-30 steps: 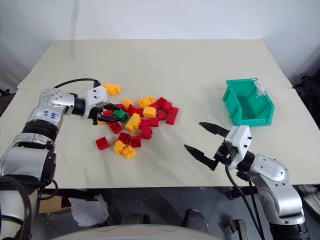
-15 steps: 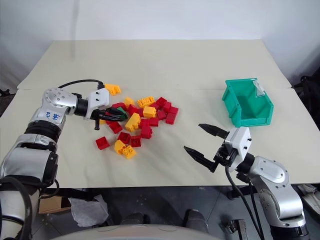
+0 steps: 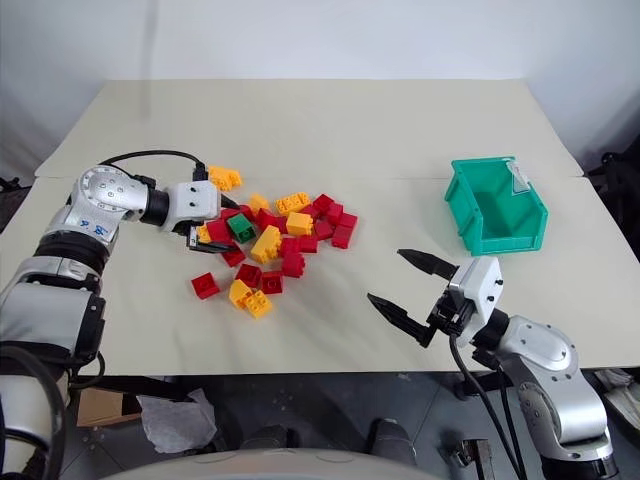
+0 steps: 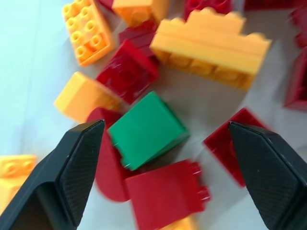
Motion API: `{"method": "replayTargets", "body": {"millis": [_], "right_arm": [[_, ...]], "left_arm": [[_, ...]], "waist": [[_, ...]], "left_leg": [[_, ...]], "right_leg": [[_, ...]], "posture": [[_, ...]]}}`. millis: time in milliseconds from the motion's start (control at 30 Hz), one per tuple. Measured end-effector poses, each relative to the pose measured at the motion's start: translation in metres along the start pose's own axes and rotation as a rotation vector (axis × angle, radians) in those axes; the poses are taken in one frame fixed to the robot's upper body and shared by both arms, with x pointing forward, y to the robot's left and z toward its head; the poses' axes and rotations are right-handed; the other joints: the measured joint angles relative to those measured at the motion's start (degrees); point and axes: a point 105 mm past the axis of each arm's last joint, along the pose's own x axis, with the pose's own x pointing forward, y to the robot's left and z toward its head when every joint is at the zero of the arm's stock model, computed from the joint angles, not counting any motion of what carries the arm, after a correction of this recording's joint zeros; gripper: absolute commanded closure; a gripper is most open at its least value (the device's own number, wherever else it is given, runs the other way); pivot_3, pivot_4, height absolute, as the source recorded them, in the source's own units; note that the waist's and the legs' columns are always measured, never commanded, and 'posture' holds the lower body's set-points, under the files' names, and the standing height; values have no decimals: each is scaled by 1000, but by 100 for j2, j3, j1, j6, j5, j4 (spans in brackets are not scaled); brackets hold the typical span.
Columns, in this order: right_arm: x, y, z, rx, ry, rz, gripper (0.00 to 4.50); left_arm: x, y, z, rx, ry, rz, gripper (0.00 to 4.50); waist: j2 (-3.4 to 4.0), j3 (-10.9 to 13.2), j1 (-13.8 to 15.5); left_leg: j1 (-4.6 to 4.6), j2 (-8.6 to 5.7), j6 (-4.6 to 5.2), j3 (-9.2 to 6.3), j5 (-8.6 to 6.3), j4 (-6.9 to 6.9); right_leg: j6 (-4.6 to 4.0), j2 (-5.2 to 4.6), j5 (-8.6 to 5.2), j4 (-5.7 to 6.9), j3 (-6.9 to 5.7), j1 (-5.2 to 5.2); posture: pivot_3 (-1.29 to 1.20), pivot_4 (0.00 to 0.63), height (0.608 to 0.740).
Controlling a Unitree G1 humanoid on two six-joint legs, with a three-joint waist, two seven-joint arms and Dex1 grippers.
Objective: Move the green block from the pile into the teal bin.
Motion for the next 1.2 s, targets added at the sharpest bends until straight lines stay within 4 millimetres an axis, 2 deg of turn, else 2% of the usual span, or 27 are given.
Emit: {"method": "replayTargets", "body": {"millis": [267, 367, 567, 867, 967, 1100, 1200], "right_arm": [[0, -1, 0, 4, -1, -14, 0], [0, -1, 0, 2, -2, -17, 0], [0, 1, 2, -3, -9, -18, 0], [0, 2, 1, 9, -13, -27, 0], [0, 2, 1, 8, -14, -30, 0], [-2, 6, 1, 12, -11, -31, 0], [-2, 7, -1, 21, -9, -35, 0]], "left_arm": [[11, 0, 8, 4, 2, -27, 148], [13, -4, 11, 3, -14, -62, 684], [16, -8, 12, 4, -24, -85, 2535], [18, -11, 13, -110, -138, -39, 2535], [15, -4, 15, -214, -203, 15, 1975], [1, 4, 9, -376, -249, 66, 782], [-1, 0, 5, -484, -243, 77, 40]], "waist": [[-1, -1, 129], [-2, -2, 133], [-4, -3, 135], [-4, -2, 115], [-6, -1, 116], [-6, -1, 104], [-6, -1, 91]], "left_leg": [[1, 0, 1, 2, -1, 7], [1, -1, 5, 4, -3, 7], [1, 0, 6, 4, -3, 9], [0, 0, 6, 4, -3, 9], [-1, 0, 6, 4, -3, 9], [0, 0, 6, 3, -3, 5], [0, 1, 6, 3, -3, 6]], "right_leg": [[0, 0, 0, 0, 2, 4], [0, 0, 0, 0, 2, 4], [0, 0, 0, 0, 3, 5], [0, 0, 0, 0, 3, 1], [0, 0, 0, 0, 3, 0], [0, -1, 0, 1, 3, 0], [0, 0, 0, 5, 6, -2]], "posture": [[0, 150, 740], [0, 150, 740], [0, 150, 740], [0, 150, 740], [0, 150, 740], [0, 150, 740], [0, 150, 740]]}}
